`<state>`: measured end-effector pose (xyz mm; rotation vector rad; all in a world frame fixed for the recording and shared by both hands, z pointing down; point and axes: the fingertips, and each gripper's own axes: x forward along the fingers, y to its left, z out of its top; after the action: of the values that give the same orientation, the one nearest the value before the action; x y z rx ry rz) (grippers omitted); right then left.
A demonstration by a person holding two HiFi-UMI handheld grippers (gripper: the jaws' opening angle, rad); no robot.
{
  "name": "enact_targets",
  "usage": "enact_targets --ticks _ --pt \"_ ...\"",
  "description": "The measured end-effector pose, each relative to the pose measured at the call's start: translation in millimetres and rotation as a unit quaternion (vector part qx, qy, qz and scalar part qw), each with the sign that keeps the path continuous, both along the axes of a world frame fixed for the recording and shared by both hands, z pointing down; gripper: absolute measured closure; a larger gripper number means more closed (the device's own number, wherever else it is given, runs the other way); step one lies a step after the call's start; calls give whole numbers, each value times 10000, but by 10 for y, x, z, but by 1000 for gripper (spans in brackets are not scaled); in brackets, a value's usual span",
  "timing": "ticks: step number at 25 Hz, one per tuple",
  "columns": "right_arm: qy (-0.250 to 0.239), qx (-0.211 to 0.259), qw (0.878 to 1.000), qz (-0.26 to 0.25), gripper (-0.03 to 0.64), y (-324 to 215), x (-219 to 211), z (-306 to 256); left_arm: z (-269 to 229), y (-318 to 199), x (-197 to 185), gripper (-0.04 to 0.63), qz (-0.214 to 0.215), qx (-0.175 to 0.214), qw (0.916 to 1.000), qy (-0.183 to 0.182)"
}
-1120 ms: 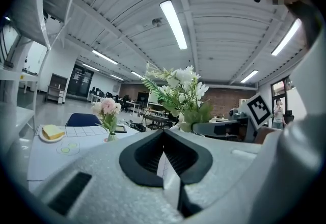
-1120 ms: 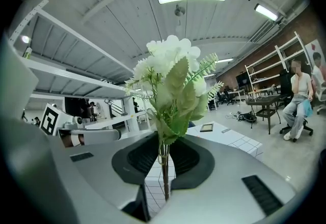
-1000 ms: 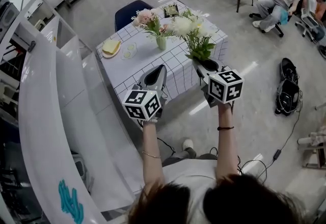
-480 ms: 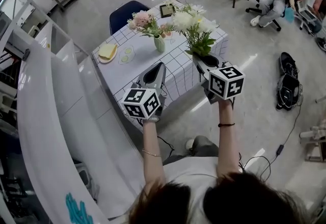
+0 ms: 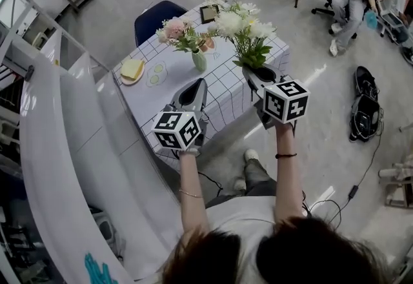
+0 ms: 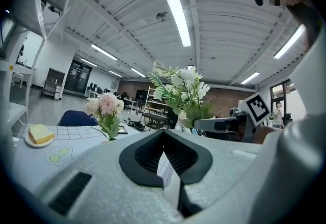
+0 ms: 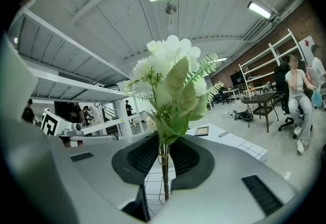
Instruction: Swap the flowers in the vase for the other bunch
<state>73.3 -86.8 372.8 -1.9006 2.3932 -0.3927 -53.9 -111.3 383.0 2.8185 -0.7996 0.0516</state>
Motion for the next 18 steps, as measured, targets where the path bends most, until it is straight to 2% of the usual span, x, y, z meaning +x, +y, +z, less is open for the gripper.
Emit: enact_targets --ticks 18 --pt "-63 -122 9988 -480 552 -941 421 -26 -10 -786 395 584 -428 -117 9990 5"
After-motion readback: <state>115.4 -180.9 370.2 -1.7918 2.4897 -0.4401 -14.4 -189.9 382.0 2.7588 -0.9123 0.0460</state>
